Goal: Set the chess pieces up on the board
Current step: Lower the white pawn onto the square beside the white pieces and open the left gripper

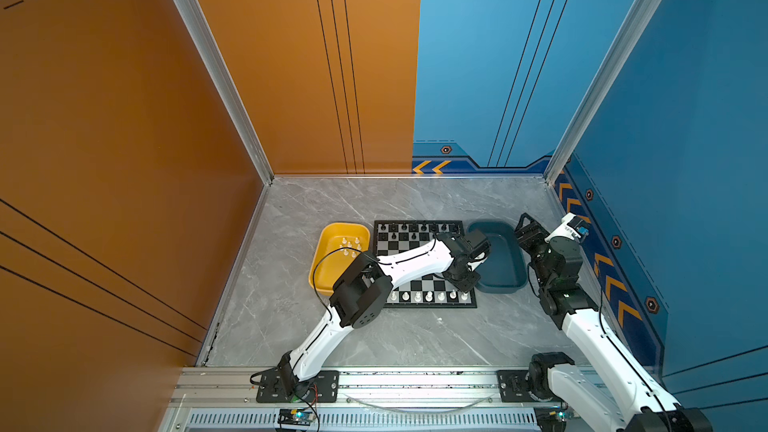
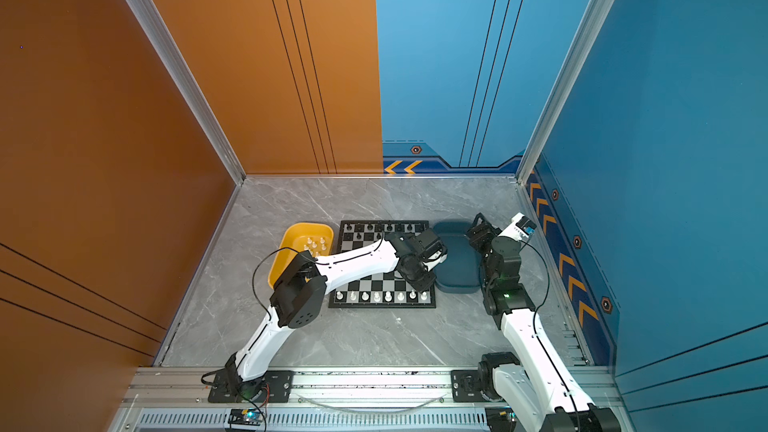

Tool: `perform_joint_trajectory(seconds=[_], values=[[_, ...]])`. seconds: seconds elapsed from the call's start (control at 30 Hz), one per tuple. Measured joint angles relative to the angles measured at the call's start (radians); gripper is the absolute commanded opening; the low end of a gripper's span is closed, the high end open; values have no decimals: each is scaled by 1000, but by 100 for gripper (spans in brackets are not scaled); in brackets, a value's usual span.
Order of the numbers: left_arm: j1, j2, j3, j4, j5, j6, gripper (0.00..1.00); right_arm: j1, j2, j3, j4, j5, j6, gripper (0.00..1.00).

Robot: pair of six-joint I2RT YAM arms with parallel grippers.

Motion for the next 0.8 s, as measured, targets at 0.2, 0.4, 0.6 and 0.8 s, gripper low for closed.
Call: perform_joint_trajectory(seconds=[0.2,0.4,0.6,0.8], values=[[0,0,0,-3,0,0,24,0,0,0,0,0,0,77],[0,0,2,-3,-3,0,25,0,0,0,0,0,0,77],[0,0,4,-4,-13,-2,25,0,0,0,0,0,0,77],[0,0,4,-4,-27,-8,25,0,0,0,0,0,0,77]])
